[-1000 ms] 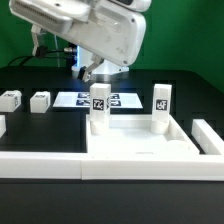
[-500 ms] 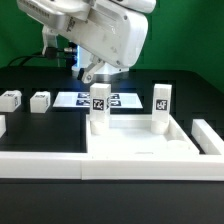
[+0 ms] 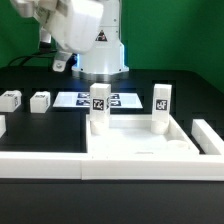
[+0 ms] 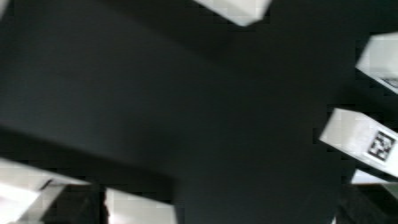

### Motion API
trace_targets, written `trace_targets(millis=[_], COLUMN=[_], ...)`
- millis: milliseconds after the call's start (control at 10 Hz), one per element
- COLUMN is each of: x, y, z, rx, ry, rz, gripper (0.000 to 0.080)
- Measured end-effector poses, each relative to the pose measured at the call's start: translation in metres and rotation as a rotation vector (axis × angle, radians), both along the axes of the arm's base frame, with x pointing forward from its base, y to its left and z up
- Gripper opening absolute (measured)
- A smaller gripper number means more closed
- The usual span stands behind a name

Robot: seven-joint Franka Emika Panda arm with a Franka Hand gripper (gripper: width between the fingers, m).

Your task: Assemble square table

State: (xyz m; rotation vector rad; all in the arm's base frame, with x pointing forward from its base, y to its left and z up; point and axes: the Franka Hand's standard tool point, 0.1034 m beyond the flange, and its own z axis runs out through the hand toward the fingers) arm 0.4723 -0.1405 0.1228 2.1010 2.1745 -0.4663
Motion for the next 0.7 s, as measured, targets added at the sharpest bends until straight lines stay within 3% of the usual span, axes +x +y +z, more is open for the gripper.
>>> trace_targets(millis=[500,700], x=[-0.001,-0.011], y=[0.006,-0.003], z=[-0.006,-0.014], rx=[-0.05,-0.081], ry=[-0.064,-0.125], rz=[-0.356,-0.603], gripper=[0.0649,0.0649])
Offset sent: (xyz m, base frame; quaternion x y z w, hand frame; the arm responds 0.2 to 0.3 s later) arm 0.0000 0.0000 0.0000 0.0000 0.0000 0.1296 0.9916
